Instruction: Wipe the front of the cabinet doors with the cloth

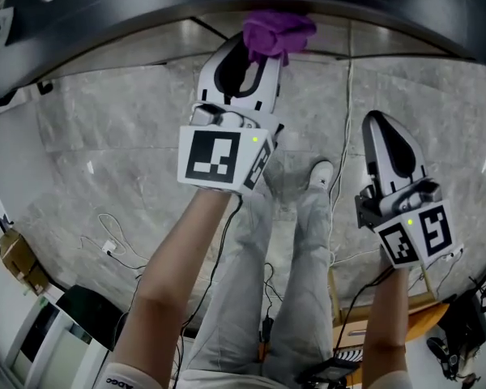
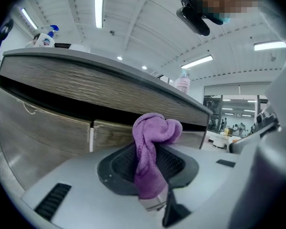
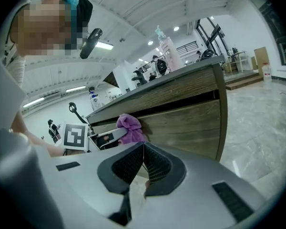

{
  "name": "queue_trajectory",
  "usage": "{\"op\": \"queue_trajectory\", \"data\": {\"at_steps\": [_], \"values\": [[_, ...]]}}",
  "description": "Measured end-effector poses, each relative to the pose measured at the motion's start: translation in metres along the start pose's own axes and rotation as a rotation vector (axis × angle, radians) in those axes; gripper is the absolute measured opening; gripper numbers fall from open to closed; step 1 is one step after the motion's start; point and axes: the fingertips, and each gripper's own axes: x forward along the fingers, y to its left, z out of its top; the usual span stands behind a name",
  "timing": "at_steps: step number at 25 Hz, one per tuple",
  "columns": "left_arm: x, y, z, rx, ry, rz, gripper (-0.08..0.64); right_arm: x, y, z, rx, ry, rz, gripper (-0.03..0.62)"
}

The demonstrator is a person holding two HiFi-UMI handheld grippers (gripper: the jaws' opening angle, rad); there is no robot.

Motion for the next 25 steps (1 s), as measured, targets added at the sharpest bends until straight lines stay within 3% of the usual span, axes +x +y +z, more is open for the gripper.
{"op": "queue_trajectory", "data": {"at_steps": [8,12,18,25], "values": [[-0.036,0.071,0.004,0.022,-0.001,0.083,0.101,0.024,0.046,-0.001,-0.012,-0.019,0.03,0.028],[-0.04,0.075,0.005,0.05,-0.009,0.124,0.1,0.021,0.041,-0.011,0.003,-0.005,0.047,0.028],[-0.038,0.038,0.005,0.035,-0.031,0.148,0.1,-0.002,0.018,-0.013,-0.005,0.022,0.083,0.028],[-0.004,-0.068,-0.029,0.032,-0.004,0.036,0.1,-0.051,-0.044,-0.02,0.0,0.039,0.05,0.028]]}}
